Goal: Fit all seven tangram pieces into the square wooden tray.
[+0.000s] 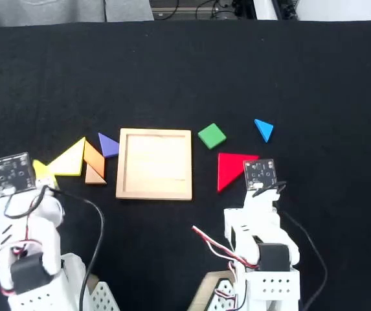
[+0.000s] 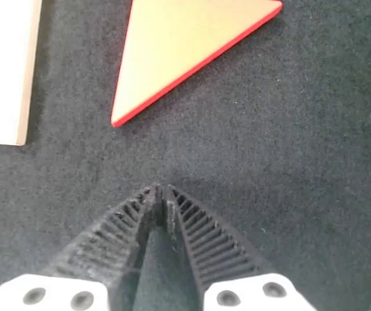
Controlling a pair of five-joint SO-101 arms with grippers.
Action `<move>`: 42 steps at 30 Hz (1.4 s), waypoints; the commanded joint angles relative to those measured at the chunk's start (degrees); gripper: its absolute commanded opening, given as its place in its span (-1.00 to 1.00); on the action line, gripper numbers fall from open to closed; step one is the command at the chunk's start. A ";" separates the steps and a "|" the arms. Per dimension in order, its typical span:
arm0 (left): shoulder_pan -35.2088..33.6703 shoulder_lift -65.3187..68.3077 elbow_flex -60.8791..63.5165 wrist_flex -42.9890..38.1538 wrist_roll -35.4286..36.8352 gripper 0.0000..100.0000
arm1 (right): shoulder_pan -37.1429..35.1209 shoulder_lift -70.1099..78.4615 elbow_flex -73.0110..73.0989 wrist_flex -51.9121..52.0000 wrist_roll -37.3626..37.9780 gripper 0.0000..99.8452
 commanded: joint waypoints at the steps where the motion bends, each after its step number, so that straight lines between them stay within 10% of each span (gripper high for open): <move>1: 1.45 -0.44 -8.40 -1.05 -0.79 -0.87 | -0.44 -4.97 -0.13 0.35 -0.44 -0.97; 13: 6.90 3.87 -21.67 -2.99 -5.54 -0.87 | -0.44 -4.97 -0.13 0.35 -0.44 -0.97; 23: 6.55 52.48 -49.45 13.01 -6.59 -0.54 | -0.44 -4.97 -0.13 0.35 -0.44 -0.97; 34: 3.74 92.40 -73.80 30.33 -43.69 -0.57 | -0.44 -4.97 -0.13 0.35 -0.44 -0.97; 42: 3.38 107.43 -73.71 22.59 -56.79 -0.56 | -0.44 -4.97 -0.13 0.35 -0.44 -0.97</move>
